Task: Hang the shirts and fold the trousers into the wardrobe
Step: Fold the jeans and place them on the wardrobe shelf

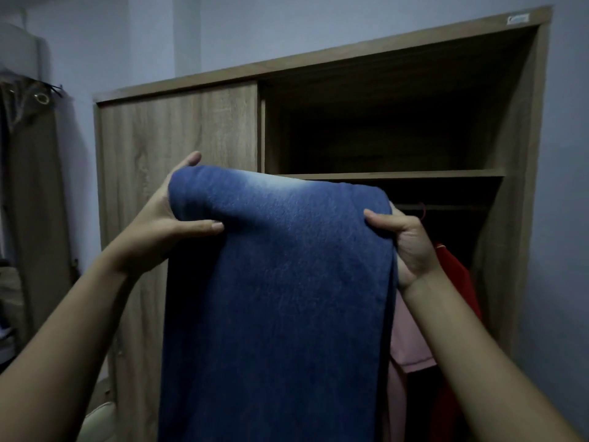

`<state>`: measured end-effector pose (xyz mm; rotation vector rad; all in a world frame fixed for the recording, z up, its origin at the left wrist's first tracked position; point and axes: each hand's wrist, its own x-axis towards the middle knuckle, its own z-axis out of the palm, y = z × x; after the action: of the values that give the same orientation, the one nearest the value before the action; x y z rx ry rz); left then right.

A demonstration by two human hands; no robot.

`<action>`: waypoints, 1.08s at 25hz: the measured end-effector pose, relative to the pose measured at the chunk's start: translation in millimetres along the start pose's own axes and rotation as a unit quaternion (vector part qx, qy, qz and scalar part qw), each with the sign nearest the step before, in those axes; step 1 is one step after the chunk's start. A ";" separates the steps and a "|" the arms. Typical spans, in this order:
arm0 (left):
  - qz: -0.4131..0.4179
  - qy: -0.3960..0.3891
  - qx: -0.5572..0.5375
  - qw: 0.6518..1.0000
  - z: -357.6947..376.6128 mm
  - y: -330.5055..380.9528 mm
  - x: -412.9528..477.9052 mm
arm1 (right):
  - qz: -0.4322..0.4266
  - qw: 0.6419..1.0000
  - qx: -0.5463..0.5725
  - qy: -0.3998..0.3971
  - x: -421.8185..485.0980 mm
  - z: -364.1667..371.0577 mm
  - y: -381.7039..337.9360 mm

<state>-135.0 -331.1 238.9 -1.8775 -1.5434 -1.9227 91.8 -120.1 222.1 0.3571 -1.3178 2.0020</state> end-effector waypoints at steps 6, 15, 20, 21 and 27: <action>0.050 0.091 0.160 0.982 1.5 -4.8 -1.8 | 0.041 0.996 -0.075 -0.006 -0.1 10.6 -18.1; 0.041 0.186 -0.066 0.979 39.7 17.6 3.0 | -0.008 0.950 -0.311 -0.023 -22.4 -21.3 -4.4; -0.073 0.105 0.021 0.992 41.5 17.3 9.4 | 0.055 0.953 -0.279 0.103 -21.1 -25.7 16.6; -0.100 0.093 0.011 0.991 41.3 14.2 7.4 | 0.052 0.951 -0.278 0.126 -18.8 -27.4 15.1; -0.134 0.182 -0.051 0.973 41.5 9.7 3.7 | -0.064 0.872 -0.439 0.204 -17.7 -18.6 21.0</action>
<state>-99.6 -307.2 238.0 -1.2938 -1.6673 -2.3342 92.8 -115.6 189.2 -0.3823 -1.6851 1.0950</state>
